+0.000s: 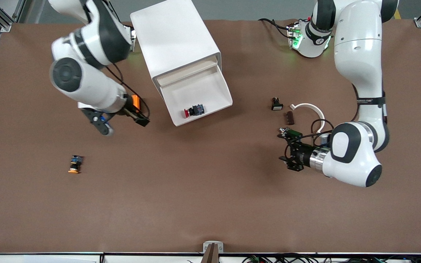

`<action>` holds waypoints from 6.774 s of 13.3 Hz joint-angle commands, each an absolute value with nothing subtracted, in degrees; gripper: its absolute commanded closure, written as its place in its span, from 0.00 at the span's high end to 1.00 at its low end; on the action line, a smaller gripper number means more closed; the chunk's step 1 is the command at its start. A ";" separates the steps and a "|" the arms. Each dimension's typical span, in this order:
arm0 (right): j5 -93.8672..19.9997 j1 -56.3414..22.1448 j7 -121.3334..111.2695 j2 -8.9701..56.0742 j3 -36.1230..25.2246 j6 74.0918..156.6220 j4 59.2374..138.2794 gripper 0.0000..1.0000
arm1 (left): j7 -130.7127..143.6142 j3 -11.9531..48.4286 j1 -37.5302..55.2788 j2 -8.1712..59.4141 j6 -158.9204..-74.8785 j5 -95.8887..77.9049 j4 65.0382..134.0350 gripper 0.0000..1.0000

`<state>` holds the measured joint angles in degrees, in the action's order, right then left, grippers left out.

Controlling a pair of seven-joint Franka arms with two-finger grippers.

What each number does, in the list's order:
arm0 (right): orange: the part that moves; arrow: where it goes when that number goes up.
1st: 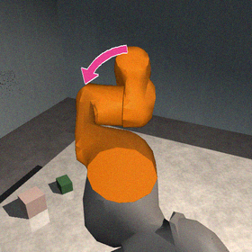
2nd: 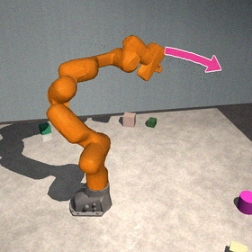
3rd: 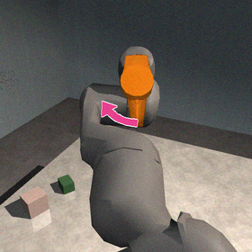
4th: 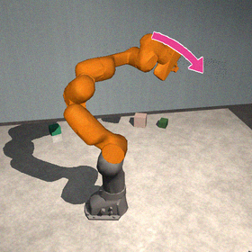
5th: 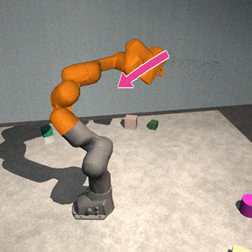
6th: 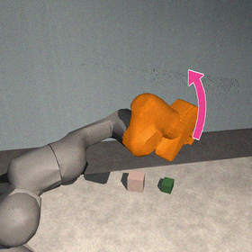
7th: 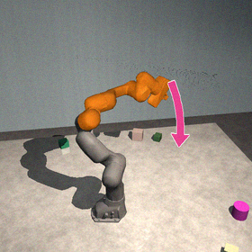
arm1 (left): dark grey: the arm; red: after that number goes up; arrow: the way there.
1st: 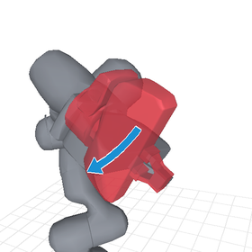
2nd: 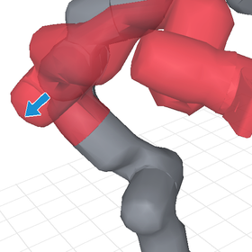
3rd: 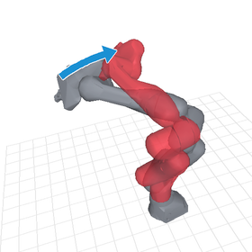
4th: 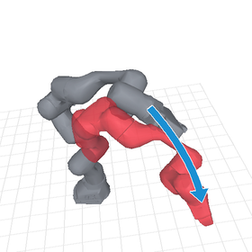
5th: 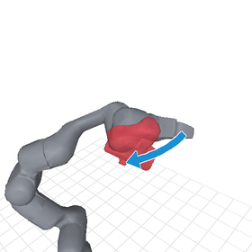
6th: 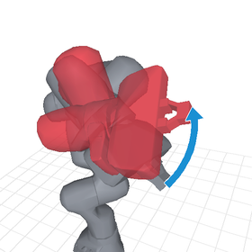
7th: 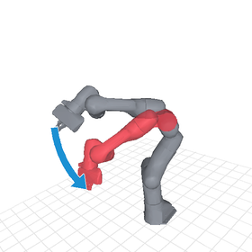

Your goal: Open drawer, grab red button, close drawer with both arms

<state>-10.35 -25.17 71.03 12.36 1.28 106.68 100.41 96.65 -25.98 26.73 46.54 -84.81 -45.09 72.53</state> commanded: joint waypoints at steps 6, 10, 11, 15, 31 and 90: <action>-10.99 -38.31 91.65 17.05 0.53 120.48 103.44 1.00 | 67.47 -27.60 27.60 45.62 -86.56 -27.87 72.95 1.00; -10.55 -42.00 95.97 17.49 0.44 126.73 107.05 1.00 | 57.75 -27.95 27.77 45.44 -89.30 -25.75 73.04 1.00; -10.46 -42.53 96.41 17.84 0.44 127.35 107.05 1.00 | 57.74 -28.04 27.77 45.09 -89.30 -25.66 73.04 1.00; -9.94 -42.98 96.68 18.28 0.44 127.79 107.23 0.68 | 53.28 -27.86 27.77 41.93 -88.95 -25.31 73.21 1.00; -8.61 -30.08 69.84 17.23 0.18 114.53 98.44 0.00 | 29.79 -21.19 27.60 40.78 -97.20 -26.19 77.34 1.00; -4.40 6.33 -12.83 11.17 -0.97 97.23 87.36 1.00 | 26.83 -14.33 18.38 14.07 -96.15 0.09 81.04 1.00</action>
